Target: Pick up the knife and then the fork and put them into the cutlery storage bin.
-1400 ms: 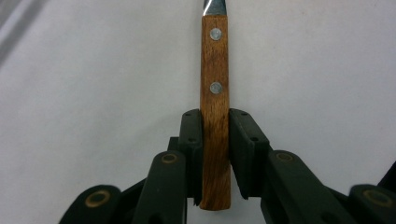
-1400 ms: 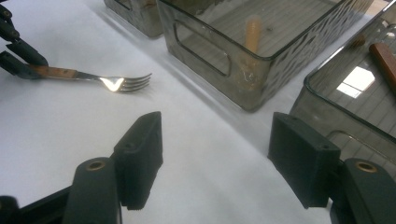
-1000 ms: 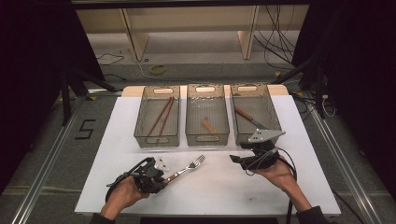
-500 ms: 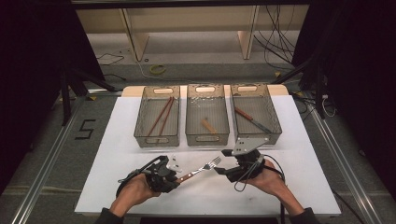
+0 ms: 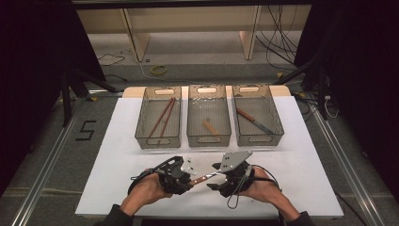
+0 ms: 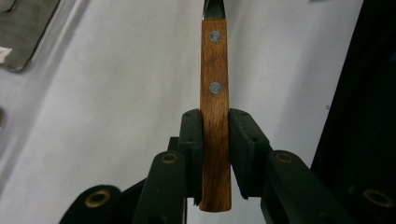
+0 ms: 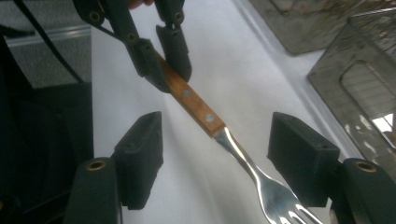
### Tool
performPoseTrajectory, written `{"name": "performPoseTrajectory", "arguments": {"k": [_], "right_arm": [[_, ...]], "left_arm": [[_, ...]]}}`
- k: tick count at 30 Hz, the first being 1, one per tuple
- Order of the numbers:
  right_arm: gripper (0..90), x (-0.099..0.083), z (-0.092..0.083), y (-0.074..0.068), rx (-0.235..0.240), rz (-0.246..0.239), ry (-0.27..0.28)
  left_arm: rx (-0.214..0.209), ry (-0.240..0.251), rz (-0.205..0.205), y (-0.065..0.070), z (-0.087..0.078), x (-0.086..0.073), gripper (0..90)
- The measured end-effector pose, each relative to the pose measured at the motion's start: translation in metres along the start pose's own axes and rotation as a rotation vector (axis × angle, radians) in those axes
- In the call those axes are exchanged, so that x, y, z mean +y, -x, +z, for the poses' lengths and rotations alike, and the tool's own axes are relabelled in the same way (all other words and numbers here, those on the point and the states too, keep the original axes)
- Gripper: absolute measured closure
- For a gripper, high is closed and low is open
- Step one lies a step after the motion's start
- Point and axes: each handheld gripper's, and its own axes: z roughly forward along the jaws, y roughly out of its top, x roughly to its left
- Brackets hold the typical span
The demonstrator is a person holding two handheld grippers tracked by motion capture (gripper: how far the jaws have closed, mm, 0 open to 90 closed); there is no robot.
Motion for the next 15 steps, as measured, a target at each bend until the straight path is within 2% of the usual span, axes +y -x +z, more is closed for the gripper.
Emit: {"name": "performPoseTrajectory", "arguments": {"k": [2,6,11,15], "right_arm": [[36.9,0.000,0.005,-0.003,0.004,-0.029,-0.020],[39.0,0.000,0.014,-0.008,-0.006,-0.091,-0.067],[44.1,-0.001,0.022,-0.013,0.007,-0.120,-0.135],[50.9,-0.003,0.027,-0.013,0.015,-0.159,-0.150]], "left_arm": [[-0.009,-0.004,0.022,0.003,0.000,0.002,75.2],[-0.015,-0.005,0.034,0.007,0.001,0.005,75.3],[-0.027,-0.010,0.055,0.011,0.002,0.008,75.3],[-0.037,-0.014,0.070,0.013,0.002,0.009,75.2]]}}
